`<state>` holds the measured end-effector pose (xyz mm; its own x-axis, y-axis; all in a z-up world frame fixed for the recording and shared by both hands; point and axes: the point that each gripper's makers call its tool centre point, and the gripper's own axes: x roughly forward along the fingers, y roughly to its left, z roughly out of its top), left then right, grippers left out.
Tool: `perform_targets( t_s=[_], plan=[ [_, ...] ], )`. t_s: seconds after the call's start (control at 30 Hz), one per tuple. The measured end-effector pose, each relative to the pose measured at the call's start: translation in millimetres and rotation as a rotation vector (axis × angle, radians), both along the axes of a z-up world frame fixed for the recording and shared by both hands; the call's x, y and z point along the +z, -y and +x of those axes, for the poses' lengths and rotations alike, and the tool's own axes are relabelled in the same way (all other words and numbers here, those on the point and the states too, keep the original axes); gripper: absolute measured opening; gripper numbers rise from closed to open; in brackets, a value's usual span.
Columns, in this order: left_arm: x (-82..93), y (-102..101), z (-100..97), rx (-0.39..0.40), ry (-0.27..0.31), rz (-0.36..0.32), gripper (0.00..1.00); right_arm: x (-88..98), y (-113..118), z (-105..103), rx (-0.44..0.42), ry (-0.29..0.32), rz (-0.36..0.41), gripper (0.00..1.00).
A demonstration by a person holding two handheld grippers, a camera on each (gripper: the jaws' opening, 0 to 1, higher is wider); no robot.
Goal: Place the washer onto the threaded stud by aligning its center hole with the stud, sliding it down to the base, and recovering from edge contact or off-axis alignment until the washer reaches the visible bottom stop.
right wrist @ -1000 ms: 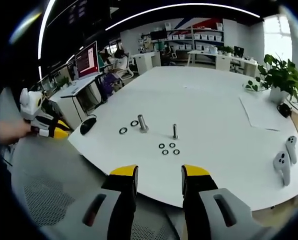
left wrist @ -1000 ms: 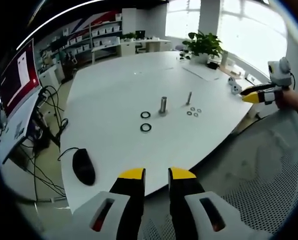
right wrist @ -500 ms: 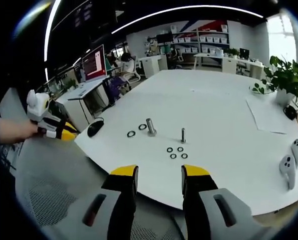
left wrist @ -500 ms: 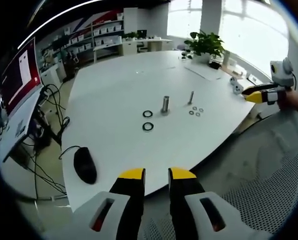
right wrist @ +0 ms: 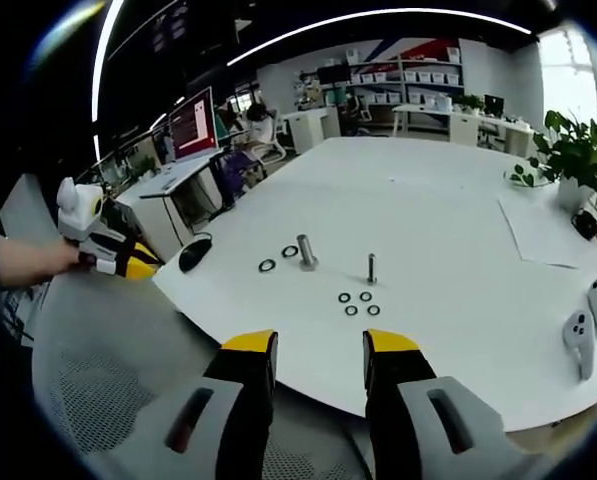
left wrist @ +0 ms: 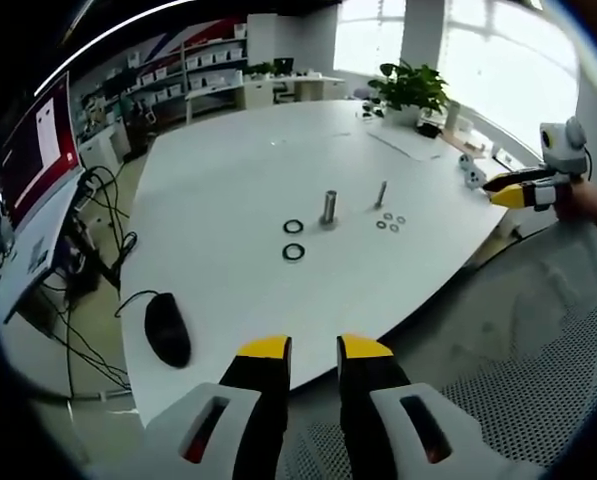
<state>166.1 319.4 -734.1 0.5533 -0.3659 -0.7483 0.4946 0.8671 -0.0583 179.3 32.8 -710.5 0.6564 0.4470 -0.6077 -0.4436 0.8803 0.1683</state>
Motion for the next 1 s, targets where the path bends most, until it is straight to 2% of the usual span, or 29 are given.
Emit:
perform_targets(
  t_s=[0.27,0.6,0.8,0.9,1.0],
  plan=[
    [1.2,3.4,-0.7,-0.010,0.000,-0.018,0.16,-1.6,-1.8,-0.3,0.013,-0.007,-0.008,0.36],
    [-4.2,9.4,-6.1,-0.054,-0.037,-0.005,0.18,-3.3,0.2,-0.2,0.003,-0.016,-0.013,0.36],
    [-0.8,11.5,-3.8,-0.054,-0.023,-0.022,0.19,-3.1,1.3,0.0,0.000,-0.015,-0.012,0.36],
    [2.6,12.6,-0.4,-0.044,-0.022,-0.044,0.22,-2.1,1.1,0.5,0.001,-0.014,-0.004,0.36],
    [1.5,13.4,0.5,-0.051,-0.030,-0.031,0.24,-2.0,1.6,0.5,-0.001,-0.017,-0.001,0.36]
  ],
)
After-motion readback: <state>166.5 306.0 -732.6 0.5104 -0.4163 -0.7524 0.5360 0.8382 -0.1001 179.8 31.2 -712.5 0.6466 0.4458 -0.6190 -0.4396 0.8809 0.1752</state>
